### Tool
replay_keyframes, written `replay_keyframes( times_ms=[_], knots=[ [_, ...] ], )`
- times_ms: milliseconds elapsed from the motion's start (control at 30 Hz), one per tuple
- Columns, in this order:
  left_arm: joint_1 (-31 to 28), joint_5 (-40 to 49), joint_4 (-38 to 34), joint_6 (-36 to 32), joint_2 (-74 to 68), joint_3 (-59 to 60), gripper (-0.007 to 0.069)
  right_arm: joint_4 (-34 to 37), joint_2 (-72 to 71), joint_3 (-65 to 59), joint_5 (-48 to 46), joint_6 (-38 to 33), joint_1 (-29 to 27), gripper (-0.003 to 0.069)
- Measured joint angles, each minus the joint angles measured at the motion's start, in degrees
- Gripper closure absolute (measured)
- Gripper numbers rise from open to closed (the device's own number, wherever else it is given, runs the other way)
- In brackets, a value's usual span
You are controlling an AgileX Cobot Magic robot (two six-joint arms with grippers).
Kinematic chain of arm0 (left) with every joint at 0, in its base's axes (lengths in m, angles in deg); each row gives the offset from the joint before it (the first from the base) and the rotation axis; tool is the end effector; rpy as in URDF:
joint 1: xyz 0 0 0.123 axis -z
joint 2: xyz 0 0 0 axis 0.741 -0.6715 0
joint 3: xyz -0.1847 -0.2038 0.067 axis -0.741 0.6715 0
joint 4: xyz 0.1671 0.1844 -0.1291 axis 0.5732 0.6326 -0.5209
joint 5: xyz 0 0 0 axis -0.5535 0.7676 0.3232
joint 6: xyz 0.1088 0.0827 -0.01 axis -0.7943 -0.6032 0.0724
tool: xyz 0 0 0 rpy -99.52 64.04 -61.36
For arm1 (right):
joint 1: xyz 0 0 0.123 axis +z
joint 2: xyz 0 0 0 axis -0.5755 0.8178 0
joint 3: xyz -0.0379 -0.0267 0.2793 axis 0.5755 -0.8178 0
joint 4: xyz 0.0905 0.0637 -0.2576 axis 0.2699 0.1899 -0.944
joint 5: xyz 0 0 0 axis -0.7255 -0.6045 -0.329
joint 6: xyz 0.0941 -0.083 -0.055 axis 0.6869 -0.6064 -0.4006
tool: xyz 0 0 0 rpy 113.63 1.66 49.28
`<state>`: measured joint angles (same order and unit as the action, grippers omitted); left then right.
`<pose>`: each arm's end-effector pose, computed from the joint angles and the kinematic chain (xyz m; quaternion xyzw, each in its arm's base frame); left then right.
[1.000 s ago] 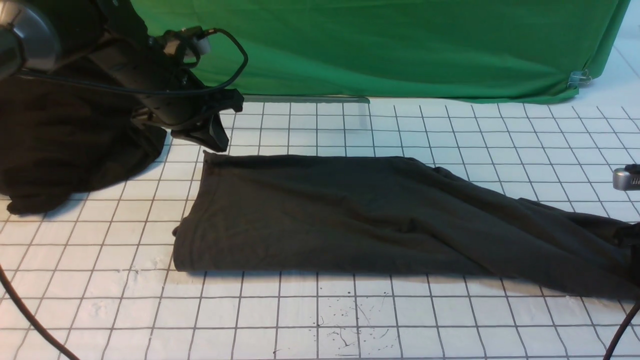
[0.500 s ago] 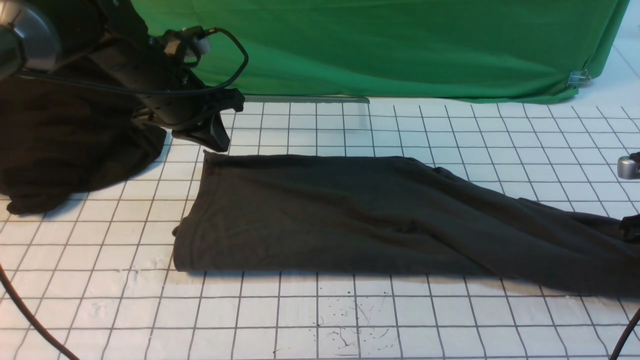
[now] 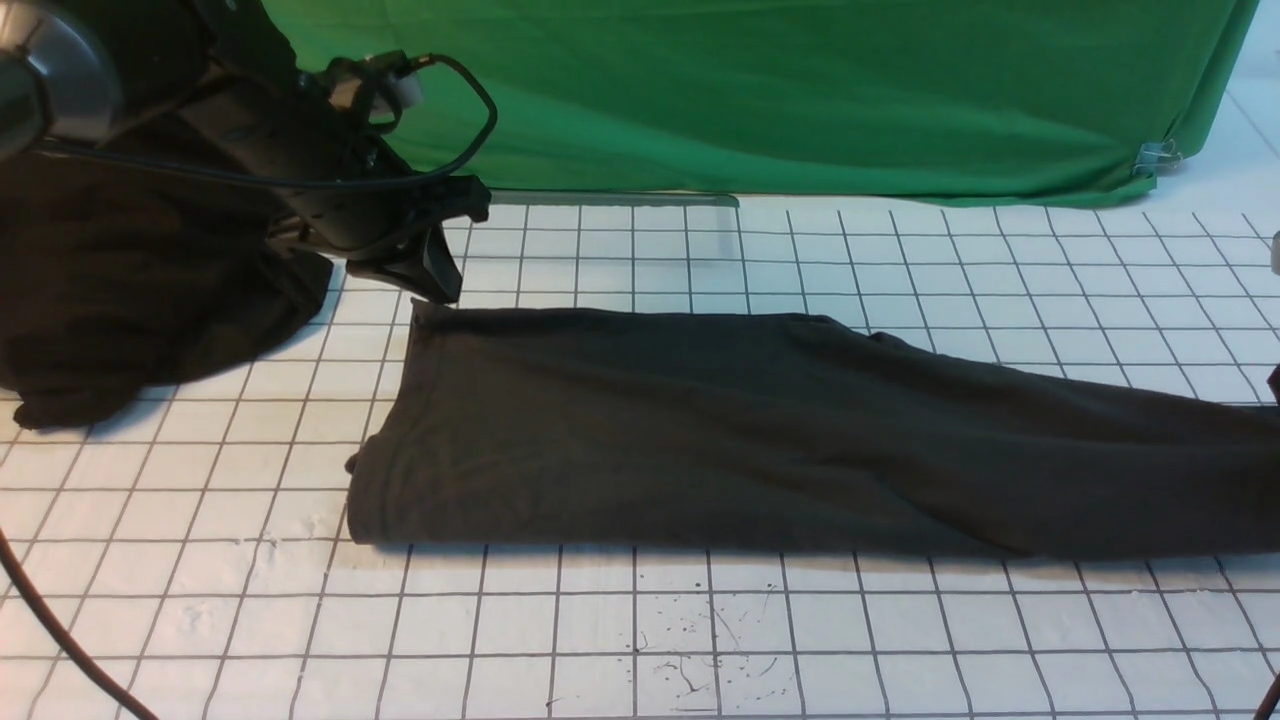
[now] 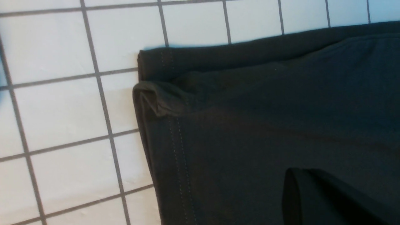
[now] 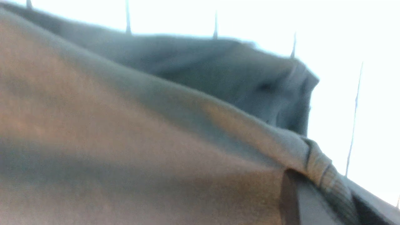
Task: Fold a long-sleeved shirt over a white checkered tablecloth.
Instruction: 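Pull the folded dark garment lengthwise by its ends to straighten it flat on the table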
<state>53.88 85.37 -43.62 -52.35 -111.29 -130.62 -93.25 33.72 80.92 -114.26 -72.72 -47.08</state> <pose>0.4846 -0.0933 0.1957 0.0449 0.9669 -0.1681 0.1865 0.4057 -0.1003 0.1561 0.0203 0.9890 -0.0770 0.1249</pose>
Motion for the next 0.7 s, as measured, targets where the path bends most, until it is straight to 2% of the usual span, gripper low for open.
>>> replay_keyframes(
  times_ms=[100,167,200,300,367,400,567,700],
  knots=[
    [0.0,0.0,0.0,0.05,0.0,0.0,0.0622,-0.2,1.22,-0.05,4.04,0.13,0.0,0.0569],
    [0.0,0.0,0.0,0.1,0.0,0.0,0.0621,-1.56,3.44,-0.05,6.67,2.06,0.0,0.0469],
    [0.0,0.0,0.0,0.1,0.0,0.0,0.062,-1.72,3.62,-0.05,6.91,2.36,0.0,0.046],
    [0.0,-0.06,0.0,0.1,0.0,0.0,0.0608,-5.38,6.12,-0.22,8.04,7.48,0.0,0.0293],
    [0.0,-0.06,0.0,0.1,0.0,0.0,0.0587,-7.73,6.79,-0.22,7.66,10.41,0.0,0.0198],
    [0.0,-0.06,0.0,0.1,0.0,0.0,0.058,-8.52,6.79,-0.11,7.25,11.02,0.0,0.0174],
    [0.0,0.01,0.0,0.1,0.0,0.0,0.0513,-10.33,5.39,5.3,-1.11,12.52,-0.49,0.0124],
    [0.0,0.01,-0.18,0.21,0.0,0.0,0.0452,-6.98,2.79,11.31,-10.15,9.82,-2.66,0.0122]
  ],
)
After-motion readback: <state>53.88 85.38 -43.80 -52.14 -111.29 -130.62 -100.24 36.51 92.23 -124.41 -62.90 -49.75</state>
